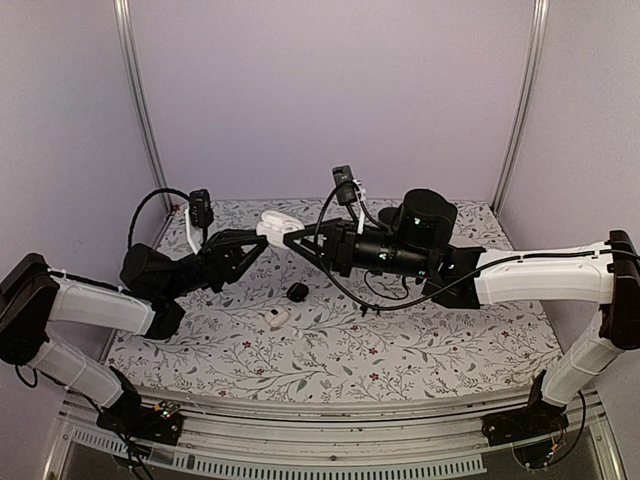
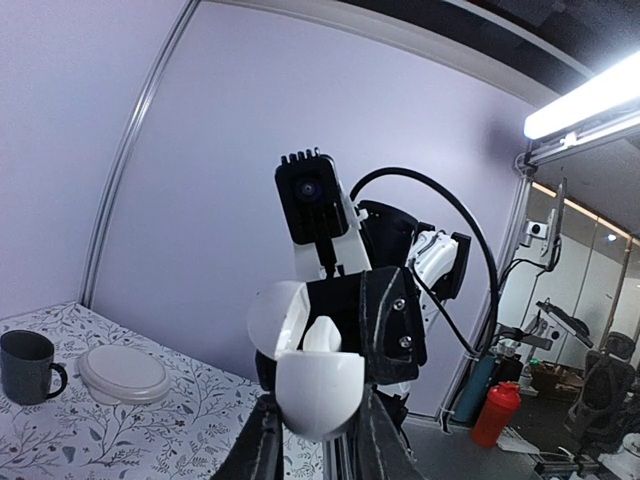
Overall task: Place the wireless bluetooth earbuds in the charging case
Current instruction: Adjust the charging case.
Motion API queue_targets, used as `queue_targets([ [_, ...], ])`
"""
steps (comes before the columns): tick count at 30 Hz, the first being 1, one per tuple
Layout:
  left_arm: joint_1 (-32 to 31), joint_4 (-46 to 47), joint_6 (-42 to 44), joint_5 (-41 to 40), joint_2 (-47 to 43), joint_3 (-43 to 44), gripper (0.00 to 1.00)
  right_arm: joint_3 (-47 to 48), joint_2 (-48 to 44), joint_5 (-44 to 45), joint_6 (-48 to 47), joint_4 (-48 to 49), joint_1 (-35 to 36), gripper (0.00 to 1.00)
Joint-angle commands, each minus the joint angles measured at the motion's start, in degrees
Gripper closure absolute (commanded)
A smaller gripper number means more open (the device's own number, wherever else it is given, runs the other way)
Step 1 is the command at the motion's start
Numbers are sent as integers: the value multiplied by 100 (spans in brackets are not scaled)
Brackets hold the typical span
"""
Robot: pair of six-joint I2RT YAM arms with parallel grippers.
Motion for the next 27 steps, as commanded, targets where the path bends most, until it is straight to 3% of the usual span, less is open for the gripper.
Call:
queue_targets([
  [1, -84, 395, 30, -60, 37, 108, 100, 124, 85, -149, 45, 238, 38, 59],
  [9, -86, 398, 6, -45, 28, 134, 100, 58, 100, -199, 94, 271, 38, 54],
  [17, -86, 376, -23, -18, -12, 110, 100, 142, 161, -205, 133, 235, 39, 70],
  [24, -82, 290, -38, 70, -16, 132, 100, 311, 242, -511, 186, 252, 39, 95],
  [27, -87, 237, -58, 95, -20, 143, 87, 405, 269, -663, 246, 262, 39, 97],
])
